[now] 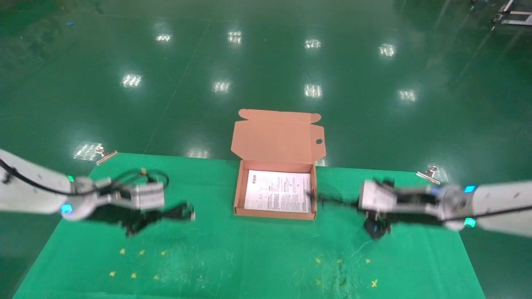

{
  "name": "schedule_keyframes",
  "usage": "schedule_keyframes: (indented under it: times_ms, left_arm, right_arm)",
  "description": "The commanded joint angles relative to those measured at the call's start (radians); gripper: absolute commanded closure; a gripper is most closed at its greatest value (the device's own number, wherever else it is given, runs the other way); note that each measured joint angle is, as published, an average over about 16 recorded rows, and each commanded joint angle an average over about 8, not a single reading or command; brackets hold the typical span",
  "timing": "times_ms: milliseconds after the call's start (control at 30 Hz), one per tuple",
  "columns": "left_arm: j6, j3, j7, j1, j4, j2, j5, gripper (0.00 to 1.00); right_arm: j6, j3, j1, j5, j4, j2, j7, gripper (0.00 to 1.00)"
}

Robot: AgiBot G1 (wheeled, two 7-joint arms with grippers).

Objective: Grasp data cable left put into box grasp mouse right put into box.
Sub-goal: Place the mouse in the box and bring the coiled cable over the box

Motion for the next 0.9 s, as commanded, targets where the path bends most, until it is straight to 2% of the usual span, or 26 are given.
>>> schedule_keyframes:
  times_ms: [33,167,300,600,900]
  left_arm:
    - [-0.007,-0.008,-0.021,-0.020,-0.066,-0.024,0.009,1.00]
    - [-0.057,-0.020,-0.076,-0.044,-0.157,-0.024,0.053,1.00]
    - [-0.108,-0.029,-0.115,-0.070,-0.203,-0.003,0.098,1.00]
    - [-0.223,-0.043,-0.129,-0.140,-0.150,0.086,0.165,1.00]
    - [-0.294,-0.051,-0.144,-0.177,-0.074,0.135,0.205,1.00]
  right_arm:
    - [0.015,0.022,0.025,-0.001,0.046,0.026,0.044,1.00]
    - [0.059,0.046,0.092,-0.008,0.069,-0.001,0.070,1.00]
    - [0.096,0.059,0.164,-0.004,0.046,-0.061,0.053,1.00]
    - [0.194,0.078,0.319,0.031,-0.175,-0.243,-0.059,1.00]
    - [0.202,0.075,0.406,0.050,-0.327,-0.335,-0.149,1.00]
